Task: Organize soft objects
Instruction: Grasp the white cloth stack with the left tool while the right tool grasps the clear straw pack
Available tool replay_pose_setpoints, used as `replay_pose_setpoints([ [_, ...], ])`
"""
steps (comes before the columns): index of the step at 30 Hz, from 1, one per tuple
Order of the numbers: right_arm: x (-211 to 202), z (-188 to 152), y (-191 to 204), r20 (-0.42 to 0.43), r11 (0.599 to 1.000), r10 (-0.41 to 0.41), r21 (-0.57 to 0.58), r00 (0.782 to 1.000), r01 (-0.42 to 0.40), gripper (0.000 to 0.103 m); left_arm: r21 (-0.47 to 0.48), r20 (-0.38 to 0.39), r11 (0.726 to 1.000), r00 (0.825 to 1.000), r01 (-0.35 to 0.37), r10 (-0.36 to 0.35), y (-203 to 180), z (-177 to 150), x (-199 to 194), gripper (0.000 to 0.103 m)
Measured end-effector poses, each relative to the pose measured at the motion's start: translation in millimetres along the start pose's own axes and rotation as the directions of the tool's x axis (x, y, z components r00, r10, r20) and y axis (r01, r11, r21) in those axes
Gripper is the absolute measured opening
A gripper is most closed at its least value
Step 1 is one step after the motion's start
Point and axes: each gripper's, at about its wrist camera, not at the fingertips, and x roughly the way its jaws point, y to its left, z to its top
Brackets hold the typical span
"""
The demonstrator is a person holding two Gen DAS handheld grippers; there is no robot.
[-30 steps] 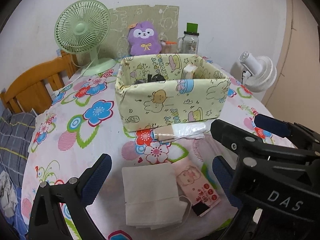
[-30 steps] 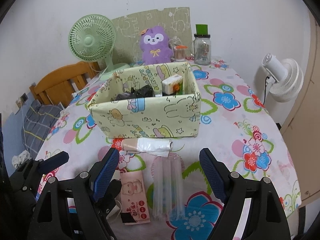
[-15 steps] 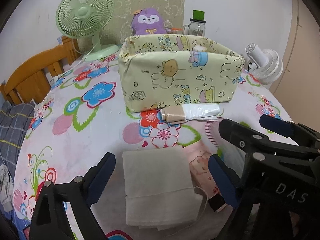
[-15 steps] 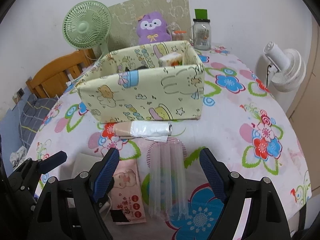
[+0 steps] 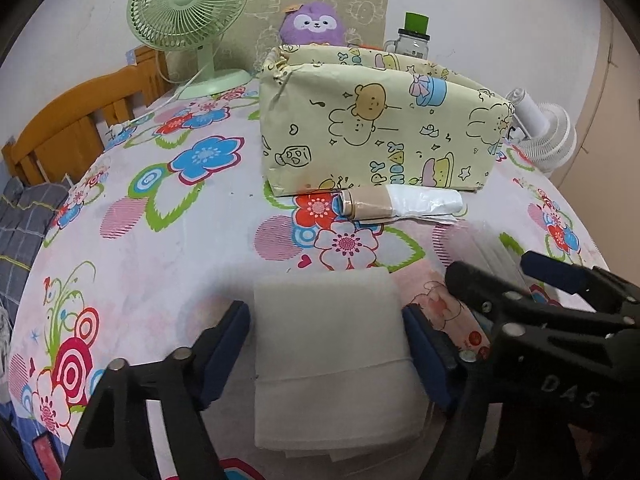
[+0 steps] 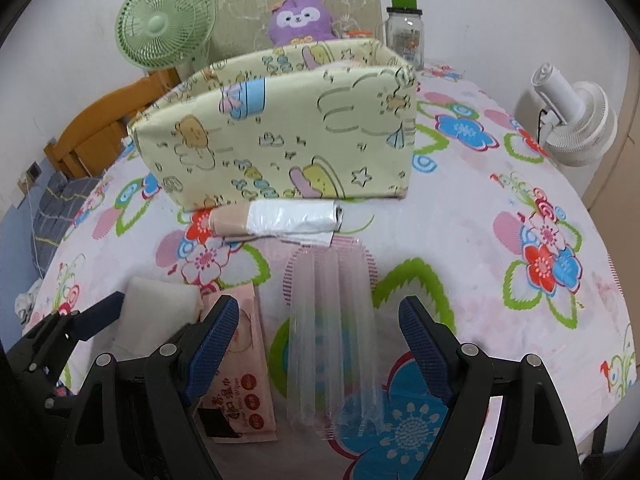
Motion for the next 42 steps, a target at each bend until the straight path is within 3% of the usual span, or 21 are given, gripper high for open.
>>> replay_pose_setpoints([
  [5,6.2,-1.8,0.5,-0.012,1.000,0.001,0.008,1.000,-0.001,0.081,0.006,0.003,1.000,1.000,-0.005,0.005,-1.4,-1.4,-2.1,0.065],
  [14,8.2,-0.3,-3.8,0.003,0.999,-0.038,0.007,0.999,0.038,0.058,0.052,0.017,0.998,0.999,-0.040,0.039,-10.4,3.9,4.8,0.064],
  [22,10.2,1.6,-2.8,0.010,0.998,-0.061,-0.008,0.998,0.061,0.030,0.102,0.020,0.993,0.998,-0.056,0.054,-20.6,8.2,11.8,0.064],
  [28,9.3,8.1,-4.2,0.009,0.999,-0.035,0.002,0.999,0.035,0.022,0.093,0.019,0.995,0.999,-0.030,0.028,-20.7,14.5,13.0,0.063],
  [42,-7.2,19.1,-4.2,0.035,1.000,-0.016,0.014,0.999,0.015,0.018,0.088,0.048,0.996,0.999,-0.011,0.007,-24.1,26.1,0.3,0.060],
])
